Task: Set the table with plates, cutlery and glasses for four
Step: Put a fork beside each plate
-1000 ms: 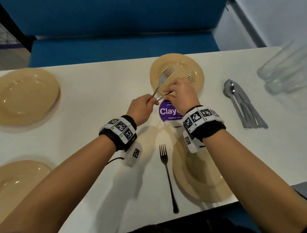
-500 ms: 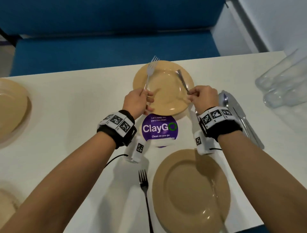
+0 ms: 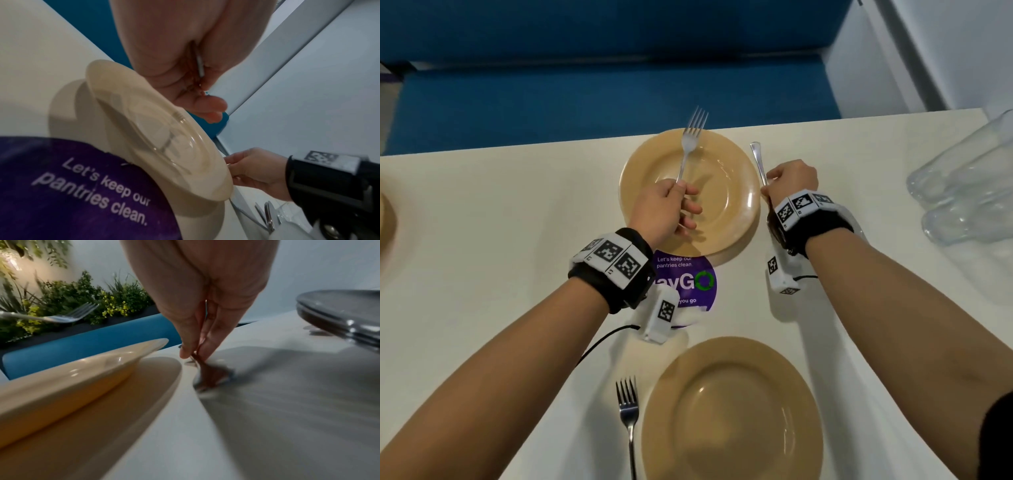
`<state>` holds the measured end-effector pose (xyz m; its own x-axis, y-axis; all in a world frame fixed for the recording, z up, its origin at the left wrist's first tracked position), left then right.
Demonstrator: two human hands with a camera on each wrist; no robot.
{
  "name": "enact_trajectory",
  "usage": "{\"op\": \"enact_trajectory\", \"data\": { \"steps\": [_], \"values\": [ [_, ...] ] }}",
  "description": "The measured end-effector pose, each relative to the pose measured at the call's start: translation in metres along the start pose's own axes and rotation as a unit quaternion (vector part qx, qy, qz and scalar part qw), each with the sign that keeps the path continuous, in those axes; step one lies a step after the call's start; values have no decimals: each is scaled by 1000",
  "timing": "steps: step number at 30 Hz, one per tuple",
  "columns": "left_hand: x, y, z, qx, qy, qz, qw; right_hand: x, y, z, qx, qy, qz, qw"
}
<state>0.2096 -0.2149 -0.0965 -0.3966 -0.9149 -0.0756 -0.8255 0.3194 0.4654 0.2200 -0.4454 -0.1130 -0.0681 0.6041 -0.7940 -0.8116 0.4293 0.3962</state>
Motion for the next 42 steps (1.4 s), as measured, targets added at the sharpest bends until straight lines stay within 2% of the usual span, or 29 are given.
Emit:
{"op": "enact_trajectory", "data": {
  "steps": [8, 14, 28, 42],
  "values": [
    [2, -3, -2, 3, -2, -5, 1000, 7, 13, -4, -62, 17, -9, 998],
    [1, -3, -2, 5, -4, -15, 1000, 5, 1, 6, -85, 18, -9, 996],
    [-3, -9, 3, -10, 5, -17, 1000, 7, -3, 0, -85, 8, -12, 996],
    [-1, -9, 0, 4, -73, -14, 997, 3, -5, -2, -75, 11, -8, 997]
  ]
}}
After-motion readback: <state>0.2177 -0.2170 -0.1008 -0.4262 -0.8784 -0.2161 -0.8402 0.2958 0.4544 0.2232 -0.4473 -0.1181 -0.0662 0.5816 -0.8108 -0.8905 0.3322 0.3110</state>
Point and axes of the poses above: each hand's wrist, its own y-axis away from the middle knuckle, its own x-axis out of the palm, z = x × y, the point moved 8 cm from there along -y, towards the middle knuckle, and after that the axes turned 8 degrees about z, right-handed, at the moved point
